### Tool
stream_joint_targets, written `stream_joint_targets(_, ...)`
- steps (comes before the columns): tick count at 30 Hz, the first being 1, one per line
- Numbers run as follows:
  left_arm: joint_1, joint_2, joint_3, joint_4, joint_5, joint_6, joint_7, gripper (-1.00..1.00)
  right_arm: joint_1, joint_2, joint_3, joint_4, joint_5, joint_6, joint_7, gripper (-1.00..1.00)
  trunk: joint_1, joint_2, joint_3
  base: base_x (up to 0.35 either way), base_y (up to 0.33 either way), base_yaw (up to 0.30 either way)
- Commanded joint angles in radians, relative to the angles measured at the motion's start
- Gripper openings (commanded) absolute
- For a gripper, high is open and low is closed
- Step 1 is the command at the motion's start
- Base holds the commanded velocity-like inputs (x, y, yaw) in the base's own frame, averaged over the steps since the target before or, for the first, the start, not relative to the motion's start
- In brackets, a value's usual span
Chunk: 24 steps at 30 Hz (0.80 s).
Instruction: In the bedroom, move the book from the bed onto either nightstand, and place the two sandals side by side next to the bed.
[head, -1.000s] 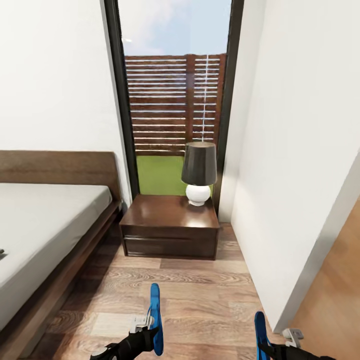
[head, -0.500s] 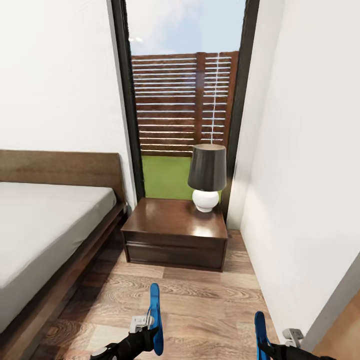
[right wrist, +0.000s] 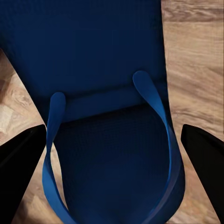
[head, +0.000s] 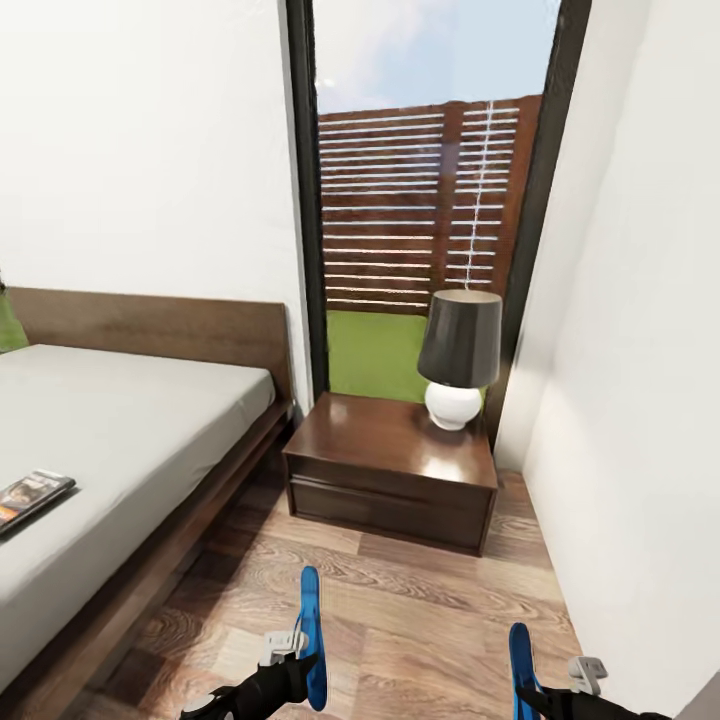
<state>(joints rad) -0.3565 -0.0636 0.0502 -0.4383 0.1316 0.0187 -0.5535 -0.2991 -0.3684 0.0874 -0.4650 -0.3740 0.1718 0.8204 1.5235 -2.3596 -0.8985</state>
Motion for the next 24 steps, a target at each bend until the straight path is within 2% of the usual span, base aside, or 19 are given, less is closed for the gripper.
stream_joint_targets(1,-0.001,-0.001,0.005,0.001,0.001,0.001,-0.005,-1.0,0.0,-0.001,0.005,-0.001,-0.011,0.009,0.0,-1.0,0.0,0.0,-0.001,0.0,0.0,0.28)
stream_joint_targets(12,-0.001,-0.001,0.005,0.001,0.0,0.001,-0.005,-1.0,0.0,-0.001,0.005,-0.001,-0.011,0.009,0.0,-1.0,0.0,0.0,-0.001,0.018,-0.062,0.28)
stream_joint_targets(24,-0.001,-0.001,0.005,0.001,0.001,0.001,-0.005,-1.0,0.0,-0.001,0.005,-0.001,-0.011,0.009,0.0,-1.0,0.0,0.0,-0.001,0.002,-0.005,0.281)
